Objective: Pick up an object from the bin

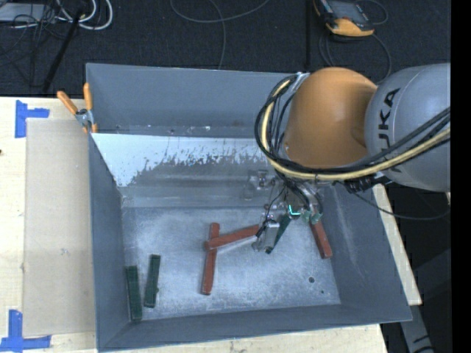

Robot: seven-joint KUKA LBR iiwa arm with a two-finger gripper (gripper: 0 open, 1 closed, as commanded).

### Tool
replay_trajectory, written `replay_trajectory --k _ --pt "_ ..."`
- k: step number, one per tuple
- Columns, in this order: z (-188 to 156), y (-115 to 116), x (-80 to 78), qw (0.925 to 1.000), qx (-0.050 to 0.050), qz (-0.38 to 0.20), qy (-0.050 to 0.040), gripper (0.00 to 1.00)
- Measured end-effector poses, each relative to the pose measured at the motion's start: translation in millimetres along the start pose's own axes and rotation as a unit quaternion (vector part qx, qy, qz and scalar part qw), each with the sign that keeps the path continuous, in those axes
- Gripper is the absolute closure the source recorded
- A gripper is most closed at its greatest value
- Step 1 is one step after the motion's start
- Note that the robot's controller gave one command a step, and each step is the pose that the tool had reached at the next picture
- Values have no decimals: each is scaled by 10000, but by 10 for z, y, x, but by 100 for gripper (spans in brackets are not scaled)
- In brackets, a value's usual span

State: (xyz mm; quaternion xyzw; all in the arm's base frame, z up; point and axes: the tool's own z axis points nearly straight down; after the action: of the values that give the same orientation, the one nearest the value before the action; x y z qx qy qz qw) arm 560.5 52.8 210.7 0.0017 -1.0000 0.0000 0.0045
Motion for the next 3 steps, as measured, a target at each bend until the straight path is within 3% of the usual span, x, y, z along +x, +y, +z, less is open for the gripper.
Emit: replay_trajectory --k 1,2,3 --pt "1426 407 31 9894 1 -1450 -39 0" --pt "1100 273 -74 9722 12 -2340 -62 0" --pt "1111 100 -64 9664 10 -2572 -43 0"
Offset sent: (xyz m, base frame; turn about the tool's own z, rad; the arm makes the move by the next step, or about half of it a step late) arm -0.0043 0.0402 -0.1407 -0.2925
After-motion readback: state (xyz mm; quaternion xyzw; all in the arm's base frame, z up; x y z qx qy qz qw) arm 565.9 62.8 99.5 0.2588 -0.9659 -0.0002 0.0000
